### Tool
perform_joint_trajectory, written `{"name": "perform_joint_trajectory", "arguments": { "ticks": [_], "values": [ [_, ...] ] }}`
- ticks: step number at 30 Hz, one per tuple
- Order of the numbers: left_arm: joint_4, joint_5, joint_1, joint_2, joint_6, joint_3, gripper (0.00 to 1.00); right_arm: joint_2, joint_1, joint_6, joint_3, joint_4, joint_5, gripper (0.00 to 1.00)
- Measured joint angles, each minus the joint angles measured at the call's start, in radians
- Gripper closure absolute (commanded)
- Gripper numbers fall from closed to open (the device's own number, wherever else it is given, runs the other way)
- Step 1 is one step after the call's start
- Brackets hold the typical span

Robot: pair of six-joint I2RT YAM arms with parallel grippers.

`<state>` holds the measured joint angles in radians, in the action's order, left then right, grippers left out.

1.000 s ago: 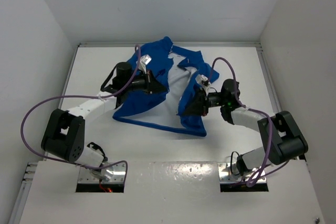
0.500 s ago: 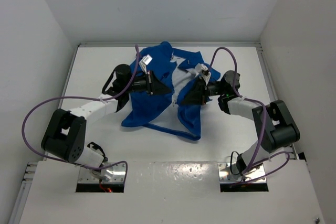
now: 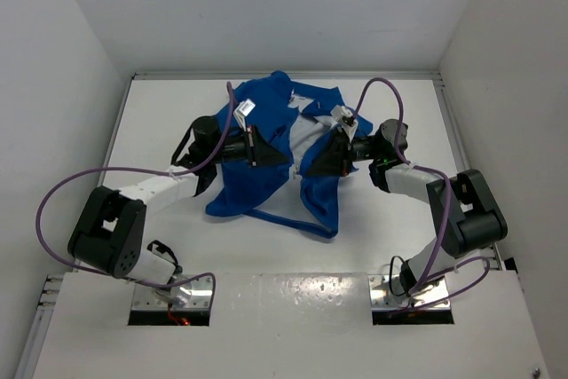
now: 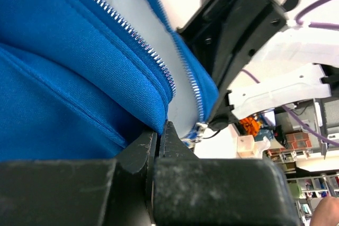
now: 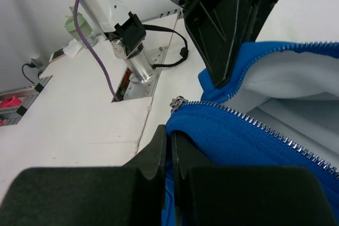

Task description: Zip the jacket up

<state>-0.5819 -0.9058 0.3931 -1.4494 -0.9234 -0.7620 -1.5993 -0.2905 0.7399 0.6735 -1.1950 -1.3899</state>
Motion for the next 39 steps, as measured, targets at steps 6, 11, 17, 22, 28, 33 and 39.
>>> {"name": "perform_joint_trajectory", "arguments": {
  "ticks": [6, 11, 17, 22, 28, 33, 39],
  "values": [
    [-0.071, -0.012, 0.0, 0.031, -0.059, 0.014, 1.0, 0.0, 0.0, 0.003, -0.005, -0.001, 0.0, 1.0],
    [-0.106, -0.031, 0.0, 0.038, -0.088, 0.018, 1.0, 0.0, 0.0, 0.003, -0.005, -0.001, 0.0, 1.0],
    [-0.115, -0.038, 0.0, 0.038, -0.1, 0.033, 1.0, 0.0, 0.0, 0.011, -0.005, -0.001, 0.001, 1.0],
    [-0.116, -0.043, 0.002, 0.038, -0.098, 0.033, 1.0, 0.0, 0.0, 0.02, -0.005, -0.002, 0.002, 1.0],
    [-0.114, -0.047, 0.013, 0.038, -0.091, 0.033, 1.0, 0.0, 0.0, 0.022, -0.005, -0.002, 0.003, 1.0],
    [-0.114, -0.049, 0.024, 0.038, -0.087, 0.033, 1.0, -0.002, 0.0, 0.025, 0.0, -0.004, 0.003, 1.0],
    [-0.112, -0.049, 0.032, 0.038, -0.078, 0.033, 1.0, -0.008, 0.0, 0.025, 0.006, -0.008, 0.003, 1.0]
  ]
}}
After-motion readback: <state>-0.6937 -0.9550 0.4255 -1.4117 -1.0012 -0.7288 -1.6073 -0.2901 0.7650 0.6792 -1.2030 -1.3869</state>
